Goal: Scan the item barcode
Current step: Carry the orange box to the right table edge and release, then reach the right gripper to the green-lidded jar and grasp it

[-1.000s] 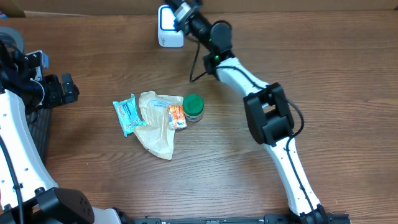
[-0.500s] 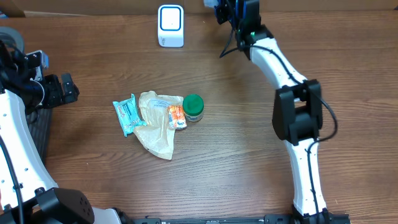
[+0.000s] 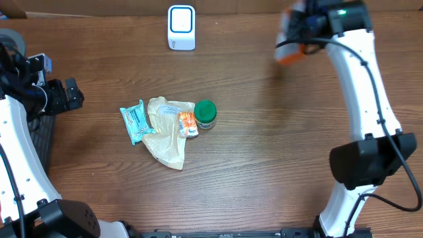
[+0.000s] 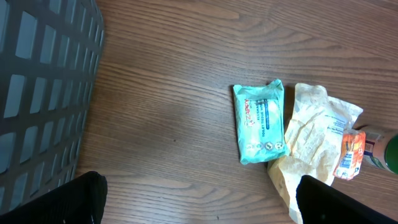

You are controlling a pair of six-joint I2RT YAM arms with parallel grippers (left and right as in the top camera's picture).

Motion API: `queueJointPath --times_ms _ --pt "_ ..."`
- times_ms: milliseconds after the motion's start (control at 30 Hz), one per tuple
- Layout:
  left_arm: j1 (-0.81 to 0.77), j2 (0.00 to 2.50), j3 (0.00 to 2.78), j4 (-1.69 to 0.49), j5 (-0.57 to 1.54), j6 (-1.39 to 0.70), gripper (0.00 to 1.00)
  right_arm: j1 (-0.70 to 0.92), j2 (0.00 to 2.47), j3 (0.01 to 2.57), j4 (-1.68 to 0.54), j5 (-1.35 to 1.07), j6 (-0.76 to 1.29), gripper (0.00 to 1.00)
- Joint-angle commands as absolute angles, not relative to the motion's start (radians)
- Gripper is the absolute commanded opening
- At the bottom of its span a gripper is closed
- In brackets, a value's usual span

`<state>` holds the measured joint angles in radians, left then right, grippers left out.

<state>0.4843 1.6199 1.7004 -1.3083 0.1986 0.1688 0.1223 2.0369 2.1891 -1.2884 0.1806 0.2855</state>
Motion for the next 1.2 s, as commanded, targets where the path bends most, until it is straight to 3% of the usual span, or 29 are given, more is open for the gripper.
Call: queueJointPath --times_ms 0,167,200,233,267,333,367,400,467,833,1067,1167 --pt "0.477 1.615 1.700 -1.307 0.207 0.196 1.00 0.049 2.088 2.109 -1.354 0.306 0.513 0.04" --pt "0.477 1.615 1.700 -1.307 0.207 0.196 1.00 -0.053 2.088 1.967 -1.370 0.256 0.618 0.04" --pt "0.477 1.615 1.700 -1.308 0.207 0.196 1.00 -0.067 2.088 1.945 -1.369 0.234 0.618 0.09" --pt "0.477 1.615 1.700 -1.307 0.207 0.195 1.00 -0.079 2.088 1.932 -1.372 0.218 0.618 0.17" --pt "0.477 1.615 1.700 -1.308 0.207 0.195 1.00 -0.089 2.088 1.924 -1.375 0.202 0.618 0.39" --pt "0.477 1.615 1.700 -1.307 0.207 0.195 1.00 -0.102 2.088 1.917 -1.388 0.176 0.617 0.45" --pt "0.477 1.615 1.700 -1.308 0.207 0.195 0.99 -0.102 2.088 1.919 -1.394 0.177 0.617 0.55" --pt "0.477 1.615 1.700 -1.307 0.207 0.196 1.00 -0.102 2.086 1.924 -1.403 0.177 0.612 0.73" --pt "0.477 1.615 1.700 -1.307 0.207 0.195 1.00 -0.102 2.085 1.950 -1.436 0.177 0.601 0.84" --pt "0.477 1.615 1.700 -1.308 0.207 0.195 0.99 -0.020 2.051 2.220 -1.579 -0.297 0.304 0.86" --pt "0.477 1.615 1.700 -1.307 0.207 0.196 0.99 0.151 2.059 2.173 -1.414 -0.316 0.310 0.84" --pt "0.477 1.615 1.700 -1.307 0.207 0.195 1.00 0.245 2.076 2.156 -1.384 -0.305 0.287 0.89"
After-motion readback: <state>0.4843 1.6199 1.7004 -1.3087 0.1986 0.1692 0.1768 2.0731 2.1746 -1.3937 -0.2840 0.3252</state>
